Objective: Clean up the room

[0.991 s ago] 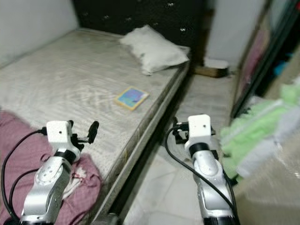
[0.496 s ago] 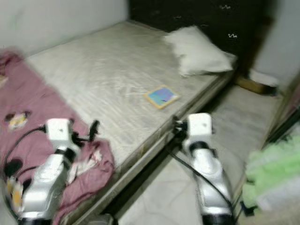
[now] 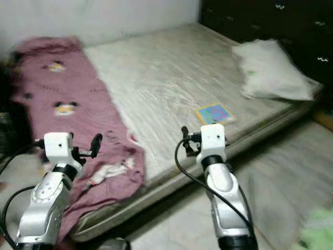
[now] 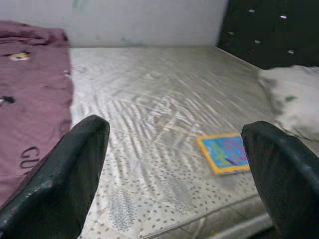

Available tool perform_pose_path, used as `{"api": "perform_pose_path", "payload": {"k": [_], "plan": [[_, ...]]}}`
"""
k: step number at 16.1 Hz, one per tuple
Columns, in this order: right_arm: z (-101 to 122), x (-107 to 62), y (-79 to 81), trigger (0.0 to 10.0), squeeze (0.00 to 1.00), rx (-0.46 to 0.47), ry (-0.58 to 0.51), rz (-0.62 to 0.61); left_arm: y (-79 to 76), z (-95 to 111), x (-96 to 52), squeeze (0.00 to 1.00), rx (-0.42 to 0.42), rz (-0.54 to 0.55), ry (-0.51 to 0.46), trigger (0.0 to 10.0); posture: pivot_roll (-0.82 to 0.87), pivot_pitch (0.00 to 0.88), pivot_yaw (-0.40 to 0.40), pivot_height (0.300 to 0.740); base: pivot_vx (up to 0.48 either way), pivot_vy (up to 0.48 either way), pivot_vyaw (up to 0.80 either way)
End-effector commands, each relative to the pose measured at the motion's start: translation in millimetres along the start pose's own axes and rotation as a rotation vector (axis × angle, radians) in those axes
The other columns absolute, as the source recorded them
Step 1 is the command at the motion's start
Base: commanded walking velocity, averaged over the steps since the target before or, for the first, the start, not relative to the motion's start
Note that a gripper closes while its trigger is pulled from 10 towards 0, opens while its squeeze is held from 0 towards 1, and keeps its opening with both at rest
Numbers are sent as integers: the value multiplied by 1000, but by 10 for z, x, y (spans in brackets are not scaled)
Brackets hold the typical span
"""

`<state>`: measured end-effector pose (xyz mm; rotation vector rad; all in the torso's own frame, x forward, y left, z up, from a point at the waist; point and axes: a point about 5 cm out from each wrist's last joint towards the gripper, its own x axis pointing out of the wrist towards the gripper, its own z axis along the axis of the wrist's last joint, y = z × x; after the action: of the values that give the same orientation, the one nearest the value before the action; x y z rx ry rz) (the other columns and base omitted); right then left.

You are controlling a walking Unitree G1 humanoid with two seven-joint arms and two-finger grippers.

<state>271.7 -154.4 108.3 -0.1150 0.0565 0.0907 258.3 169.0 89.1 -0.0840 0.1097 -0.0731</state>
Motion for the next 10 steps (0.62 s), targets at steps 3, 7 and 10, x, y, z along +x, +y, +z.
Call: {"api": "perform_pose_path", "payload": {"k": [3, 7, 10], "plan": [[-1, 4, -43, 10000, 0, 1, -1, -17, -47, 10, 14, 0, 0, -14, -4, 10000, 19, 0, -17, 740, 0, 0, 800], [10, 27, -30, 10000, 0, 6, -5, -17, -26, 40, 27, 0, 4, -9, -17, 10000, 24, 0, -15, 740, 0, 0, 800], [12, 29, -27, 10000, 0, 12, -9, -17, -27, 49, 26, 0, 3, -15, -23, 10000, 23, 0, -13, 740, 0, 0, 783]]}}
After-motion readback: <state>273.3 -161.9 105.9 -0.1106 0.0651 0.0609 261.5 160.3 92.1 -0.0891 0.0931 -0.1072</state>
